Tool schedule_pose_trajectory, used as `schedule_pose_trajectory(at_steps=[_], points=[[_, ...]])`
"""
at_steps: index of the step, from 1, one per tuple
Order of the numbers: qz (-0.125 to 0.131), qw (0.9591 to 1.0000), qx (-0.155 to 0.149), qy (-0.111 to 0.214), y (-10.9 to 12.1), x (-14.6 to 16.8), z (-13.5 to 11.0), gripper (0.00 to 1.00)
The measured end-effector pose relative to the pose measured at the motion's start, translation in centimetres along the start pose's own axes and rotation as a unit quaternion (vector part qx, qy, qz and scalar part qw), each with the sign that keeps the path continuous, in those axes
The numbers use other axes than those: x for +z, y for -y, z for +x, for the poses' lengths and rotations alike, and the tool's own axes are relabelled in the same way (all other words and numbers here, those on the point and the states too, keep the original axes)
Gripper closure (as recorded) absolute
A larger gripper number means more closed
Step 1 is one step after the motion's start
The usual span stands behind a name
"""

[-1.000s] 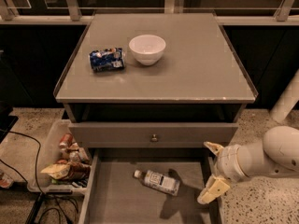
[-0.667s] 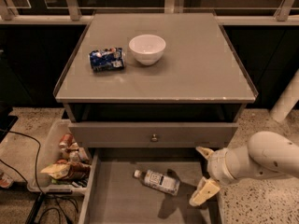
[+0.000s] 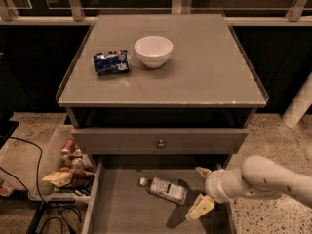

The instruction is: Pick blue plastic bottle from middle drawer and place on counter

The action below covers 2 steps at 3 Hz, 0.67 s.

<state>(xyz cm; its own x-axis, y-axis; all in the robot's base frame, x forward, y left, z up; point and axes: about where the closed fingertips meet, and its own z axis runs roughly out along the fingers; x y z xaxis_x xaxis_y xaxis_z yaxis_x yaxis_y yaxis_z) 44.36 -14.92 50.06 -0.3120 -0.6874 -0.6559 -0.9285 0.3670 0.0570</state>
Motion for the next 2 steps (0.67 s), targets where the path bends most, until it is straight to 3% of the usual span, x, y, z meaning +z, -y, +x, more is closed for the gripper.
schedule_pose_trajectory(at_steps=[2], points=[[-0.005,1.0000,-0.005,0.007,-0.9,6.8,1.9,0.00]])
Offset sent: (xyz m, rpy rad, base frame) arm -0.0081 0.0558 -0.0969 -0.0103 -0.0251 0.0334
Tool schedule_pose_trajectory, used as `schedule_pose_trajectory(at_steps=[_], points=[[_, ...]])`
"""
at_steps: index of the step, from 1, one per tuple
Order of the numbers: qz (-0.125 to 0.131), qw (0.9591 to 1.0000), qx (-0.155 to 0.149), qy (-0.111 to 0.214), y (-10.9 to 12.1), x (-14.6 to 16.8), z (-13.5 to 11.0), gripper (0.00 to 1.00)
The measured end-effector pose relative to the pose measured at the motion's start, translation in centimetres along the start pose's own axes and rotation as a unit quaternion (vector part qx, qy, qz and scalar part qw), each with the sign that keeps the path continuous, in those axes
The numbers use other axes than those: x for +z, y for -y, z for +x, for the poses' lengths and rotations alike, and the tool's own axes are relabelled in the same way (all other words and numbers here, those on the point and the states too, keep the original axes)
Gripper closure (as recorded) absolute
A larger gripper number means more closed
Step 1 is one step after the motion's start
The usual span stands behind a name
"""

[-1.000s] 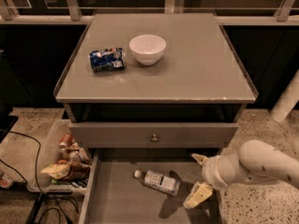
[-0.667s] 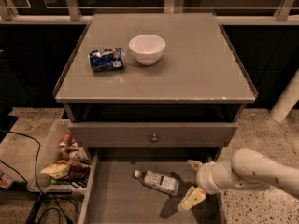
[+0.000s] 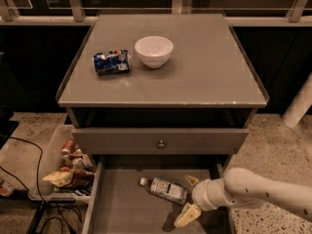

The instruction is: Pick blue plastic bottle from middle drawer and place on counter

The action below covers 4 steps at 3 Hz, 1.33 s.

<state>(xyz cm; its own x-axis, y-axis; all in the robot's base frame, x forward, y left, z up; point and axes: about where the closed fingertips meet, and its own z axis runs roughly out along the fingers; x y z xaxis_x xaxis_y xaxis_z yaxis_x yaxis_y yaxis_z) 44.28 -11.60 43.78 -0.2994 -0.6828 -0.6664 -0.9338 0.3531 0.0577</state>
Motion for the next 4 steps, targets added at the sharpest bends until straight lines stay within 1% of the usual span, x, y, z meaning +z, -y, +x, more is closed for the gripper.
schedule_pose_trajectory(at_steps=[1,2,3,4], points=[[0.017,0.9996,-0.023,0.000,-0.2,2.1,-0.1,0.00],[0.060,0.9964,-0.060,0.008,1.3,3.5,-1.4,0.00],[0.100,0.9924,-0.069,0.016,3.4,4.1,-2.4,0.00],[0.110,0.9914,-0.068,0.019,4.2,5.0,-2.2,0.00]])
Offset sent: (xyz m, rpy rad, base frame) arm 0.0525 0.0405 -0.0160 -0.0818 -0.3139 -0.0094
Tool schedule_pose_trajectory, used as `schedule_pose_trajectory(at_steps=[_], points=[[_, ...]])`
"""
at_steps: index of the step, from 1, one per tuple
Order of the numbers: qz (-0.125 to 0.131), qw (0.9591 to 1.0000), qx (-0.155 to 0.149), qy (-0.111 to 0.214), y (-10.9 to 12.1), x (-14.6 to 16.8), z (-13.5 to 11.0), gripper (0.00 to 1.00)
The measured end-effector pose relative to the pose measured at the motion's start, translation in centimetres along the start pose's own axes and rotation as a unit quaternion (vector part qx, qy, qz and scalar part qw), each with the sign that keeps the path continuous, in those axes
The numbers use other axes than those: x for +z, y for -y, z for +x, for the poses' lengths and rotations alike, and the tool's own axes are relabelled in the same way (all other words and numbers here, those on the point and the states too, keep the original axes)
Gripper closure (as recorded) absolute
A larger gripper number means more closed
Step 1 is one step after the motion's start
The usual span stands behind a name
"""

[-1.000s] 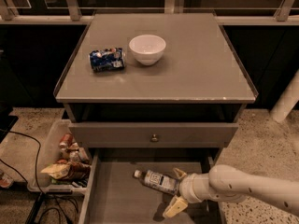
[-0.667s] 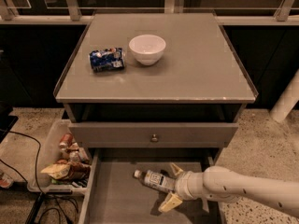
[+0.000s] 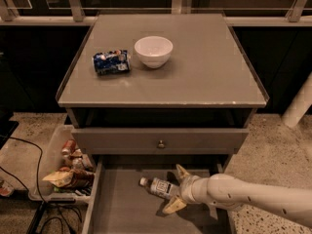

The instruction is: Pick blue plastic bottle from middle drawer and place on counter

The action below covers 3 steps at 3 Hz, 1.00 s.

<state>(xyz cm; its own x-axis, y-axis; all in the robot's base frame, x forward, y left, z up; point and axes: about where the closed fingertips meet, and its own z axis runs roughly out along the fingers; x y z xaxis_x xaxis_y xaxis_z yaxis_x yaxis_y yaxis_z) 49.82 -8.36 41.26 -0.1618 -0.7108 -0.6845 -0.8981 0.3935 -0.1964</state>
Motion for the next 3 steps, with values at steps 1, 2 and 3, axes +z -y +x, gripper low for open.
schedule_pose_trajectory(at_steps=[1,2,3], points=[[-0.015,0.9998,0.016,0.003,-0.5,0.9,1.4,0.00],[-0.036,0.9989,0.029,0.001,-1.2,1.7,2.7,0.00],[-0.068,0.9964,0.051,-0.006,-1.8,2.6,3.8,0.00]])
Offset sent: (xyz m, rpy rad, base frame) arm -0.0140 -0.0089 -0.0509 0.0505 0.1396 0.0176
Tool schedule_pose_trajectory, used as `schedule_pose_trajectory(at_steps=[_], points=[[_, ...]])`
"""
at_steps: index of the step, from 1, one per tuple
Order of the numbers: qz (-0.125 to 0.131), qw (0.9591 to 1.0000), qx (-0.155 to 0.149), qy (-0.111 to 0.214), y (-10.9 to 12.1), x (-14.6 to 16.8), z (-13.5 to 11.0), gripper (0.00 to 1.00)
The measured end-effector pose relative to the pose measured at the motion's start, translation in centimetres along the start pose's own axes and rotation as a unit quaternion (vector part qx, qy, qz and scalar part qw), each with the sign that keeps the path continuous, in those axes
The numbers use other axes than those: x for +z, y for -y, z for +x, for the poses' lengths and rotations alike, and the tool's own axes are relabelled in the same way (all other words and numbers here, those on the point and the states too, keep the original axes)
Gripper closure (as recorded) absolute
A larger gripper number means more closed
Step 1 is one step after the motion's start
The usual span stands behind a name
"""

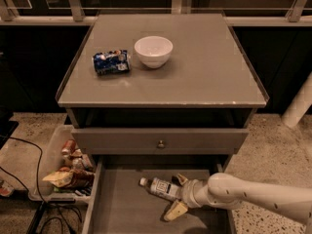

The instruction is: Pick blue plastic bottle from middle drawer and place on counter

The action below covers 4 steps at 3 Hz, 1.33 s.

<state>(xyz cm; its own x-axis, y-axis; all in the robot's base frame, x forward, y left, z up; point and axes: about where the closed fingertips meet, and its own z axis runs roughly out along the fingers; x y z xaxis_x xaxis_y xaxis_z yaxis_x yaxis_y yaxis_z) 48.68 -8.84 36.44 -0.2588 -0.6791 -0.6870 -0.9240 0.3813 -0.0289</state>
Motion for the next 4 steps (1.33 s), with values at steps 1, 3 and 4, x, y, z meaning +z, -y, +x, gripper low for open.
schedule_pose_trajectory(at_steps=[1,3,4], points=[[-0.005,1.0000,0.001,-0.001,-0.18,0.03,0.08,0.18],[-0.005,1.0000,0.001,-0.001,-0.18,0.04,0.08,0.65],[-0.012,0.9999,0.003,-0.001,-0.23,-0.06,-0.04,0.88]])
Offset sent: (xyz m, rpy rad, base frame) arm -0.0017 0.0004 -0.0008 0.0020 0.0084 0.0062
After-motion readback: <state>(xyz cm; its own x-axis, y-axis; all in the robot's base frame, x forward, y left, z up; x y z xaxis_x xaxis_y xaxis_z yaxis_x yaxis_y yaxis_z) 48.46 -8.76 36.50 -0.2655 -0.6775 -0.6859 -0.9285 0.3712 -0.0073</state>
